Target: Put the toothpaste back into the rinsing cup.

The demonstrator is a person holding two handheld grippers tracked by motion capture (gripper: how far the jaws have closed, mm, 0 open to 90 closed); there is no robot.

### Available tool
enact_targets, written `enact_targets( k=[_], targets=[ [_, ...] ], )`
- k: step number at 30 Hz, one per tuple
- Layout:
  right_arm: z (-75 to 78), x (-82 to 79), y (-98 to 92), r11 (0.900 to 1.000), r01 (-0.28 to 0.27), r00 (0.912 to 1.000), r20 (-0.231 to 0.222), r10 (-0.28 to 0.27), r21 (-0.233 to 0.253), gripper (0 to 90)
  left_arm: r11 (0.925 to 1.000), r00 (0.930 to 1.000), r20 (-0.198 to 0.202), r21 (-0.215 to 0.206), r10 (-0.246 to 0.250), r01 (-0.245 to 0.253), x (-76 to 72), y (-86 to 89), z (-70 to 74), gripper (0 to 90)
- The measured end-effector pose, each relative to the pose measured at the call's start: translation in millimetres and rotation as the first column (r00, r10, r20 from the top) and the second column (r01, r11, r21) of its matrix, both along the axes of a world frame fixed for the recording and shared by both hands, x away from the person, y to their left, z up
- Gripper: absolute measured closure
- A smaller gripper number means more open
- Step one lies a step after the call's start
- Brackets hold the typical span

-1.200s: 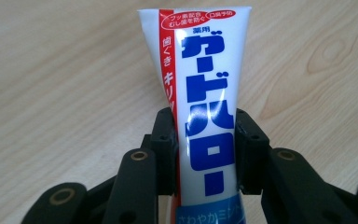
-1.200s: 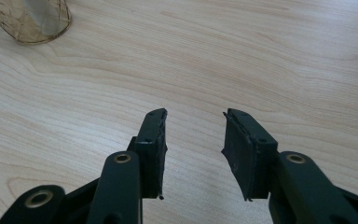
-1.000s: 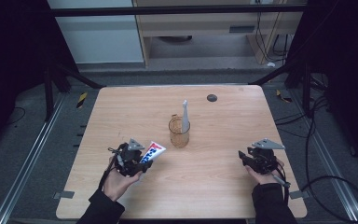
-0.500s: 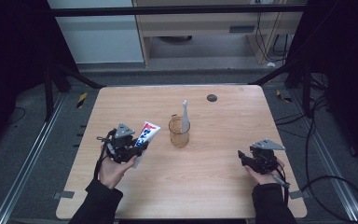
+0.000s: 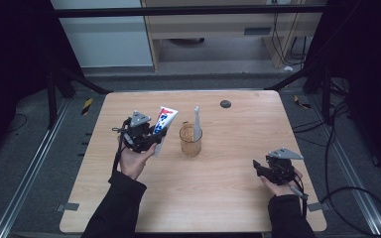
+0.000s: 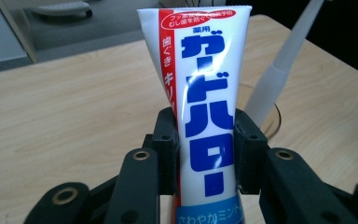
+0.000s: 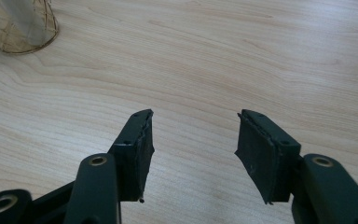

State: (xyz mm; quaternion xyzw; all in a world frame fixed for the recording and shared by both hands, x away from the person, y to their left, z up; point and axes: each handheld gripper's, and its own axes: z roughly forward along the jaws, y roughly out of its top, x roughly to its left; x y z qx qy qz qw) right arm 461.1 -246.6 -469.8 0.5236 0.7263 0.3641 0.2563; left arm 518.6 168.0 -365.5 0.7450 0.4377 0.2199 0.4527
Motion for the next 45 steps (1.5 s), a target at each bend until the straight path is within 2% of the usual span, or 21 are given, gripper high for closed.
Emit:
enact_targets(
  k=[6, 12, 18, 22, 30, 37, 45],
  targets=[
    [-0.9, 0.5, -1.0, 1.000, 0.002, 1.0000, 0.006, -0.002, -0.003, 43.7, 0.9979, 0.9991, 0.027, -0.056, 0.033, -0.032, 14.4, -4.3, 2.9, 66.7],
    [-1.4, 0.9, -2.1, 1.000, 0.009, 0.9999, 0.014, -0.009, -0.008, 42.5, 0.9962, 0.9971, 0.055, -0.071, 0.054, -0.050, 24.5, -11.6, 3.9, 66.8],
    [-2.2, 1.6, -1.9, 1.000, 0.009, 0.9998, 0.017, -0.009, -0.009, 40.4, 0.9918, 0.9929, 0.092, -0.110, 0.075, -0.065, 34.1, -21.6, 4.8, 66.8],
    [-2.1, 1.6, -2.2, 1.000, 0.011, 0.9997, 0.020, -0.011, -0.002, 39.5, 0.9916, 0.9902, 0.110, -0.106, 0.085, -0.074, 41.5, -31.0, 5.1, 66.8],
    [-2.3, 2.0, -2.4, 1.000, 0.015, 0.9995, 0.029, -0.015, -0.003, 36.3, 0.9890, 0.9862, 0.143, -0.133, 0.083, -0.064, 49.1, -46.5, 3.4, 66.9],
    [-2.8, 2.2, -1.9, 1.000, 0.017, 0.9993, 0.035, -0.017, -0.013, 35.1, 0.9875, 0.9872, 0.144, -0.151, 0.068, -0.046, 56.7, -58.8, -2.2, 67.0],
    [-3.9, 2.1, -1.2, 1.000, 0.013, 0.9992, 0.038, -0.012, -0.020, 35.1, 0.9890, 0.9883, 0.145, -0.146, 0.045, -0.024, 62.7, -72.1, -9.5, 67.0]
  ],
)
